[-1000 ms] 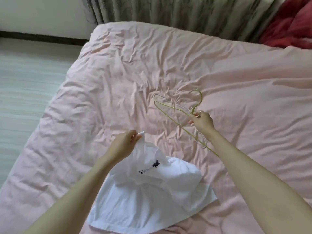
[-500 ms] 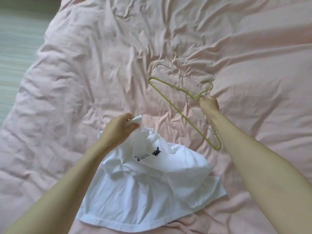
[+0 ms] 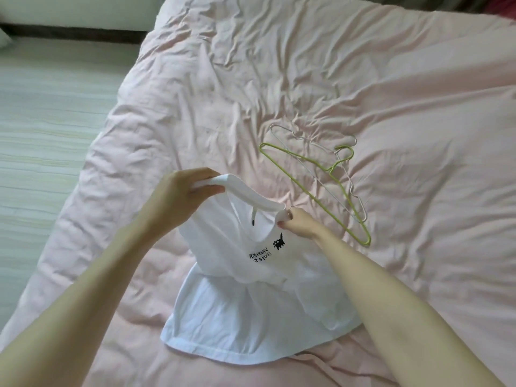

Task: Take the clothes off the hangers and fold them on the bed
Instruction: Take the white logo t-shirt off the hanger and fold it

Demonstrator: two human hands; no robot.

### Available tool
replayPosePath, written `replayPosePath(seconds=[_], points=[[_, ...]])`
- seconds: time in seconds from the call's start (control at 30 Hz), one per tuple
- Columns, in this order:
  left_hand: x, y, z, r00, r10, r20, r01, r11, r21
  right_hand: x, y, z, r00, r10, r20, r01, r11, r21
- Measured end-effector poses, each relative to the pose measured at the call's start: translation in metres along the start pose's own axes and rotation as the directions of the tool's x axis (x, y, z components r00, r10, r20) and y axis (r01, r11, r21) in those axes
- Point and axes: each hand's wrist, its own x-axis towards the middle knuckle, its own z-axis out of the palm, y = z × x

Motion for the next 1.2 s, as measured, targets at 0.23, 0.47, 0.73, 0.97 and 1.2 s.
replayPosePath(seconds=[0.23, 0.47, 0.73, 0.97, 1.2], points=[[-0.034, 0.002, -0.045, 0.991, 0.003, -0.135, 0.004, 0.998, 0.058, -0.073, -0.035, -0.045, 0.942, -0.118, -0.314, 0.126, 0.992, 0.004], [-0.062, 0.045, -0.091, 0.993, 0.099, 0.06, -0.11, 0.967, 0.231, -0.197, -0.059, -0.107, 0.73, -0.207, -0.651, 0.264, 0.964, -0.011], [-0.103, 0.089, -0.141, 0.952, 0.277, -0.132, -0.226, 0.924, 0.31, -0.341, -0.102, -0.111, 0.533, -0.4, -0.746, 0.177, 0.915, -0.364], [-0.161, 0.135, -0.178, 0.837, 0.298, -0.46, -0.25, 0.954, 0.162, -0.418, -0.113, -0.092, 0.562, -0.569, -0.6, -0.116, 0.664, -0.739], [-0.244, 0.149, -0.178, 0.81, 0.434, -0.395, -0.259, 0.868, 0.424, -0.476, -0.088, -0.075, 0.538, -0.289, -0.792, 0.262, 0.95, -0.169]])
